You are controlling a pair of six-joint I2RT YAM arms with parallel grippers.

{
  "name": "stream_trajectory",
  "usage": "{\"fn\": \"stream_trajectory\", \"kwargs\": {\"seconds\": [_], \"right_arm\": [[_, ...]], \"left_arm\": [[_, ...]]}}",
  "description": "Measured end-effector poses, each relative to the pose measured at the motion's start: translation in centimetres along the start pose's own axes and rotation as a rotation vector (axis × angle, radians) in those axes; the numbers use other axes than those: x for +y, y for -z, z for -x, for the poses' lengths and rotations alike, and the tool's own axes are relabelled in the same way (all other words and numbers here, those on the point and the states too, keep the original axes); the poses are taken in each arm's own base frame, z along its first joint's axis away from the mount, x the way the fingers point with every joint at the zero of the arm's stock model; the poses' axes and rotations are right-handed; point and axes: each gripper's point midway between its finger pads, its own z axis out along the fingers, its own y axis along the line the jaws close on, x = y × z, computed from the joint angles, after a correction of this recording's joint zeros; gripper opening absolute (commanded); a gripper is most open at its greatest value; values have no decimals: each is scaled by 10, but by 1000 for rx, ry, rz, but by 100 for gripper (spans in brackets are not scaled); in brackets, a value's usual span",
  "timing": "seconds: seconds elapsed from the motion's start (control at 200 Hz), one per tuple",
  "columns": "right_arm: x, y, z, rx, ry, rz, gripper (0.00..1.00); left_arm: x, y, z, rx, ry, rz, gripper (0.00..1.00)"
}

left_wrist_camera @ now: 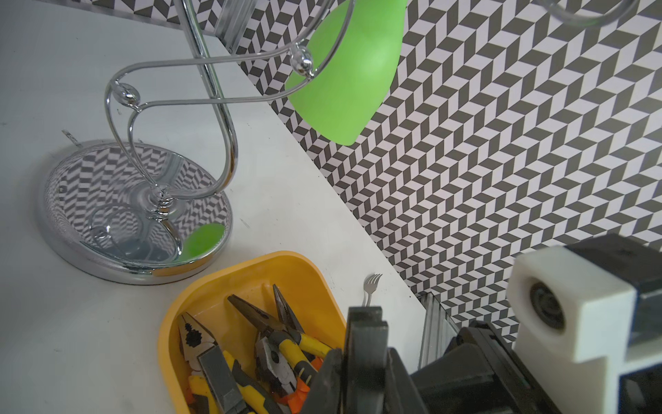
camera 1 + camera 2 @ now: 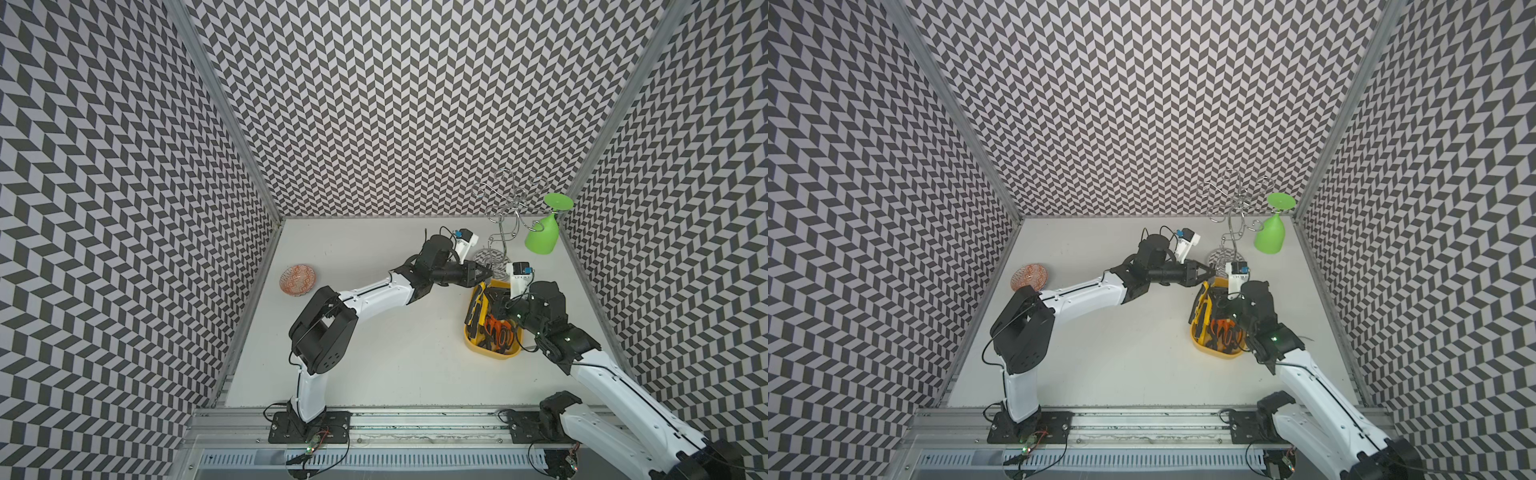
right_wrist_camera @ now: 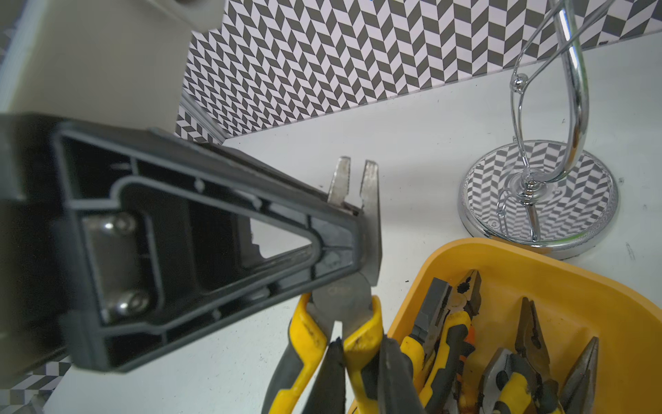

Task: Take the pliers out of the storage box
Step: Pick up the pliers from the storage box.

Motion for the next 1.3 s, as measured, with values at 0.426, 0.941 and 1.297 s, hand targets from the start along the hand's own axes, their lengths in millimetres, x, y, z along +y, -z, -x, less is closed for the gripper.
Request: {"fn": "stream_trajectory", "kwargs": {"seconds": [0.426,0.941,1.297], "right_arm": [[-2,0,-1,5,25,-10,0],[30,32,51,-167,121,87,80],[45,25,41,-126,182,157,94]], "left_arm": [[6,-1,-2,9,14,11,0],[29,24,-1,71,143,-10,0],[98,63,22,13,255,57,0]]}}
